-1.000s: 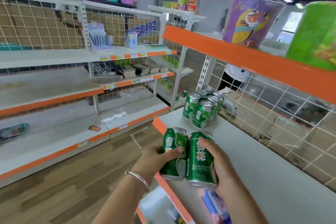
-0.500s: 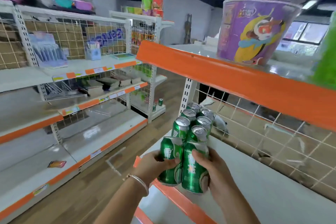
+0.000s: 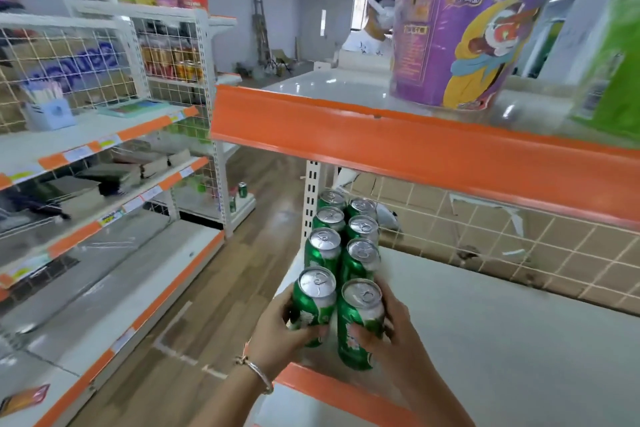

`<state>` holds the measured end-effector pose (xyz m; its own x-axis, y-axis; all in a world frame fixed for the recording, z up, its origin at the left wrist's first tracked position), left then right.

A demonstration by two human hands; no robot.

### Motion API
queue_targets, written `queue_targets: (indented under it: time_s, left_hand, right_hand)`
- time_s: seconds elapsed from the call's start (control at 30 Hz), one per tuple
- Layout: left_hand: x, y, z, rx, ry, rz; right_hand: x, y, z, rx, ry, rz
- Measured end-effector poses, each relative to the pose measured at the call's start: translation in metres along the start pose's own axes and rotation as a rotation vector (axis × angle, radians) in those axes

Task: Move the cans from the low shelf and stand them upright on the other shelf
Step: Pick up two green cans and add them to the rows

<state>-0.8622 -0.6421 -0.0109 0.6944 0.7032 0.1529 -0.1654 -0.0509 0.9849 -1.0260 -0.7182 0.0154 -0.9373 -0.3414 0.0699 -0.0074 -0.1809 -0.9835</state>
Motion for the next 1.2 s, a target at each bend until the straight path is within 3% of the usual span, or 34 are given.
queue_targets:
  time_s: [0.27,0.6,0.73,0.83,0.9,0.97,1.1,1.2]
  left_hand:
    - [0.001,-0.010,0.004,-0.130,-0.018,0.043]
    - [-0.004,-0.001,0.022,-0.154,-0.060,0.016]
    - [-0.006,0.000,0.020,-0.124,-0.079,0.032]
    - [-0.011,-0.007,0.021,-0.053,-0.120,-0.036]
    - [-0.008,-0.013,0.028,0.136,-0.109,-0.203]
    - [-0.003,-0.017,0.038,0.308,-0.020,-0.385]
    - [-0.005,-0.003,0.052,0.349,0.046,-0.440]
    - [-0.027,0.006,0.058,0.477,-0.048,-0.560]
  right_hand:
    - [0.015,0.045,-0.014,-0.132,0.049,-0.259]
    - [-0.016,0.039,0.002,-0.074,0.163,-0.234]
    - [-0.019,0.045,0.003,-0.099,0.131,-0.190]
    - [-0.019,0.044,0.007,-0.114,0.056,0.007]
    - [-0.010,0.041,0.013,-0.113,0.124,0.031]
    - [0.000,0.049,0.024,-0.235,0.244,0.098]
    - [-0.002,0.056,0.047,-0.341,0.328,0.218]
    - [-0.027,0.036,0.047,-0.461,0.317,0.453]
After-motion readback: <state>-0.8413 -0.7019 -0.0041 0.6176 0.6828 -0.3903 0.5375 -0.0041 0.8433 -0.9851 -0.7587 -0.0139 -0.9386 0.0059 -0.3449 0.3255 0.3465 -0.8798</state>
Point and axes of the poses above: each hand's wrist, its own z-axis towards the middle knuckle, its own x-axis out of the back of the hand, y = z × x, the point moved 6 cm from there along z, towards the middle knuckle, and after that the axes turned 15 degrees about y, right-handed, at the moved point
